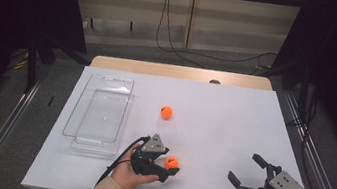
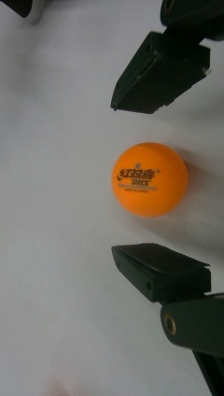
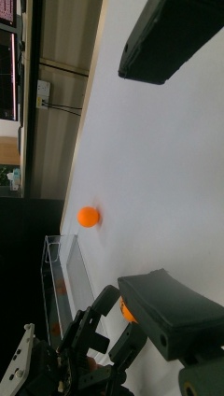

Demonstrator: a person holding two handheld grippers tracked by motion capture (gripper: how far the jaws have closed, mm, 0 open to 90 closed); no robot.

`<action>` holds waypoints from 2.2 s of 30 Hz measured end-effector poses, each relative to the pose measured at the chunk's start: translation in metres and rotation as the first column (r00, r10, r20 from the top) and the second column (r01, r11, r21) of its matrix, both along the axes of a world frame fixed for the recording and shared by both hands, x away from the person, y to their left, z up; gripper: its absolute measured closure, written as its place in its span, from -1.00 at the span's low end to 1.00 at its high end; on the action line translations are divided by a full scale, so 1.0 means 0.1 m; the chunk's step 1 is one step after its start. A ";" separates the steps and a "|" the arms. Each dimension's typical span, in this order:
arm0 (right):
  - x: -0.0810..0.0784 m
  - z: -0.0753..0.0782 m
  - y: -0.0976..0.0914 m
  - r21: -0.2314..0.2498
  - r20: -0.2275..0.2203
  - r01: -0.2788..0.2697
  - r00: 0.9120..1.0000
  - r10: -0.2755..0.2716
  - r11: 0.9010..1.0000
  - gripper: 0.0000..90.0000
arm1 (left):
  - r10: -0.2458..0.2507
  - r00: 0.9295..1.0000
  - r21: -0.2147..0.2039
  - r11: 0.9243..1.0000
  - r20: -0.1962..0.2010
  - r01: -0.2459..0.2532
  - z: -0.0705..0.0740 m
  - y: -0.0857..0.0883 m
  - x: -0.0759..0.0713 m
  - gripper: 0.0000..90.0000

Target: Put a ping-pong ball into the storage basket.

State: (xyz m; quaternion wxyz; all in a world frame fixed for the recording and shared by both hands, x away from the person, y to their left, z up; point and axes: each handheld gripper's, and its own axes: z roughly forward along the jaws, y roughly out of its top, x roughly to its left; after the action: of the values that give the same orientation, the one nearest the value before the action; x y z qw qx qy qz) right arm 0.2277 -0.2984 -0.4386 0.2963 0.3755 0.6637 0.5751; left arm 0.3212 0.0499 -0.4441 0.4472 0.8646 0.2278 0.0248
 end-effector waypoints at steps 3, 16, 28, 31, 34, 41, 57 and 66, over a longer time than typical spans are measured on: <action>0.00 0.00 0.00 -0.001 0.001 -0.002 1.000 0.002 1.000 -0.96 | -0.004 1.000 0.006 1.000 -0.004 0.004 0.00 -0.01 0.00 -0.36; 0.00 0.00 -0.01 0.006 0.000 -0.001 1.000 0.001 1.000 -0.96 | -0.008 1.000 0.036 0.999 -0.027 0.009 -0.03 -0.02 0.01 -0.14; 0.00 0.00 -0.01 0.007 0.000 -0.001 1.000 0.001 1.000 -0.96 | -0.018 0.999 0.050 0.999 -0.044 0.020 -0.07 -0.05 0.03 0.02; 0.00 0.00 -0.01 0.007 0.000 -0.002 1.000 0.002 1.000 -0.96 | -0.016 0.999 0.058 0.998 -0.046 0.019 -0.07 -0.06 0.03 0.04; 0.00 0.00 -0.01 0.008 0.000 -0.001 1.000 0.001 1.000 -0.96 | -0.014 0.999 0.067 0.998 -0.045 0.017 -0.08 -0.06 0.03 0.07; 0.00 0.00 -0.01 0.011 0.001 -0.001 1.000 0.001 1.000 -0.96 | -0.004 0.999 0.077 0.997 -0.041 0.007 -0.09 -0.07 0.03 0.11; 0.00 0.00 -0.02 0.015 0.003 -0.002 1.000 0.002 1.000 -0.96 | 0.033 0.998 0.079 0.996 -0.045 -0.030 -0.07 -0.06 0.04 0.13; 0.00 0.00 -0.02 0.014 0.004 -0.002 1.000 0.002 1.000 -0.96 | 0.054 0.996 0.055 0.997 -0.064 -0.051 0.00 -0.02 0.06 0.13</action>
State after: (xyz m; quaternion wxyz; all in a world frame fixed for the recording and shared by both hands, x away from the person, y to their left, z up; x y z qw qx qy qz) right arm 0.2274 -0.3005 -0.4383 0.2943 0.3757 0.6594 0.5809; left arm 0.3272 0.0477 -0.4443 0.4152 0.8704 0.2643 0.0142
